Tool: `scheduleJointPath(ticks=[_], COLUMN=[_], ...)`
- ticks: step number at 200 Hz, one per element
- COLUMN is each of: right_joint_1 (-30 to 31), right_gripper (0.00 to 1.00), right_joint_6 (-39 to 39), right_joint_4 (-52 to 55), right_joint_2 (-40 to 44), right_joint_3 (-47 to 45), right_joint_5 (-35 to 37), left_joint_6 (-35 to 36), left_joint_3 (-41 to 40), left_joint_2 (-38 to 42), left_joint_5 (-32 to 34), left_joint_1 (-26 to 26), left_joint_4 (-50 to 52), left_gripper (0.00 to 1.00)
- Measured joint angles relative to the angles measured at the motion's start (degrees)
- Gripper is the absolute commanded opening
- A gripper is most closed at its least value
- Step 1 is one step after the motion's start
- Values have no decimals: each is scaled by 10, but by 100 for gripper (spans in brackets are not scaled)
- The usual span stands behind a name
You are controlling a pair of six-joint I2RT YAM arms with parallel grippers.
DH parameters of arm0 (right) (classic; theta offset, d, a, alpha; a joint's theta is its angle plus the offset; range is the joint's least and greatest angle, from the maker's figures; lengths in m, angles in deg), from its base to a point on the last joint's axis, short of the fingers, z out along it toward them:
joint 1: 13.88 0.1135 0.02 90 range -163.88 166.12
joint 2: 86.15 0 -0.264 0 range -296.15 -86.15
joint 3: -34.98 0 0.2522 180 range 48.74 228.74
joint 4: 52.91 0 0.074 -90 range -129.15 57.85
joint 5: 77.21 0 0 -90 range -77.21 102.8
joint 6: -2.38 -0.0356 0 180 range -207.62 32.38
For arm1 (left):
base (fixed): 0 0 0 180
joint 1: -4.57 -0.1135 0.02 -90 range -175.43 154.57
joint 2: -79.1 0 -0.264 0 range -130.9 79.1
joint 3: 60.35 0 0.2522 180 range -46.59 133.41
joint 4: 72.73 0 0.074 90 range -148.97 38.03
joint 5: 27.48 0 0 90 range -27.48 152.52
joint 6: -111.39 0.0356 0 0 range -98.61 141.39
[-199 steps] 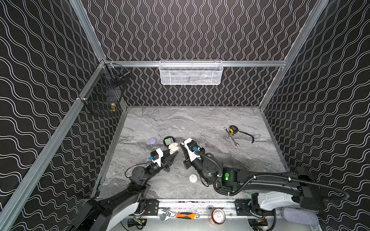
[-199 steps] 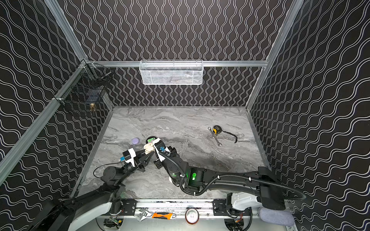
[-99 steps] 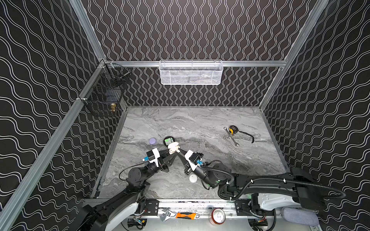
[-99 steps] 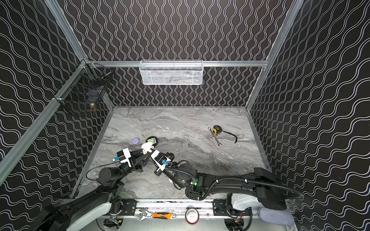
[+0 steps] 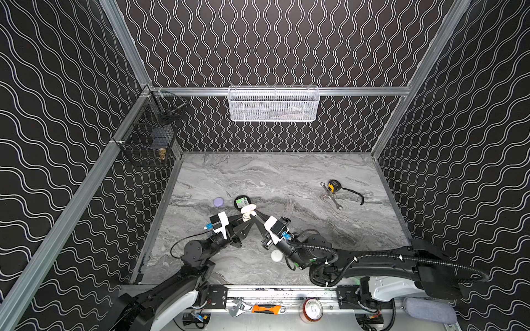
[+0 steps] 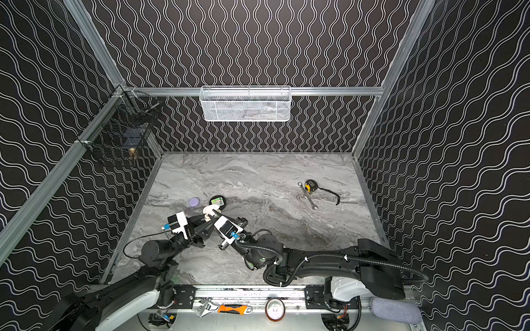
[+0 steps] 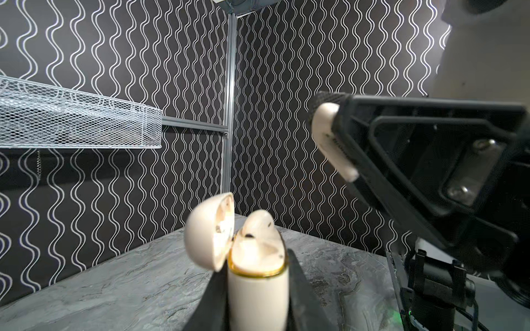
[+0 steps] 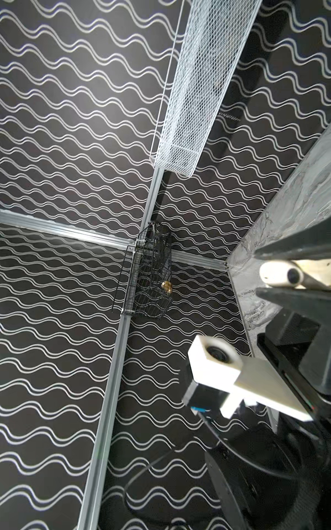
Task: Insert wireless bluetooth earbuds into charging case
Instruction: Pick up the wireless bluetooth earbud from the center of the table.
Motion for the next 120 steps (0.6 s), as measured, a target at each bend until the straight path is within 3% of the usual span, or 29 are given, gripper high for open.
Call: scheduleJointPath(ticks=[57,81,120], right_joint_1=[-12,-58,-145], right_gripper=[19,14,17], right_joint_6=[-172,-274,-399], right_joint_4=[124,200,278], right_joint_2=[82,10,-138], right_joint_3=[-116,-104,-30], right_joint_5=[80,73,-9], left_joint_6=[33,39,51], left_joint_3=[15,14,14], left_joint_2=[110,128,122], left_joint_5=[117,145,163], left_joint_1=[-1,-1,-1], left_joint_4=[209,258,292], left_gripper=[0,0,0])
